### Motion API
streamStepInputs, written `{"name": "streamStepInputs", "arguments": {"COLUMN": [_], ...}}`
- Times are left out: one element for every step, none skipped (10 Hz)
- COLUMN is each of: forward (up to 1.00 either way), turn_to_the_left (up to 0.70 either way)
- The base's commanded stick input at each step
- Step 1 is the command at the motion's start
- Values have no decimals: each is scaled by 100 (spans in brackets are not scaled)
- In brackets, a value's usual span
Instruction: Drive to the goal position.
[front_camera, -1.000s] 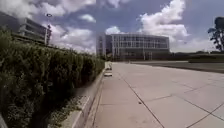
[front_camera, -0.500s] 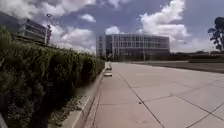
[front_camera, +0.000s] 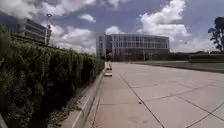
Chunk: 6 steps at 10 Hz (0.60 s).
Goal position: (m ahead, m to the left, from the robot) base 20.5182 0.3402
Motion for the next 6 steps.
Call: {"name": "streamStepInputs", "arguments": {"forward": [4,4,4,4,4,4], "turn_to_the_left": [0,0,0,0,0,0]}}
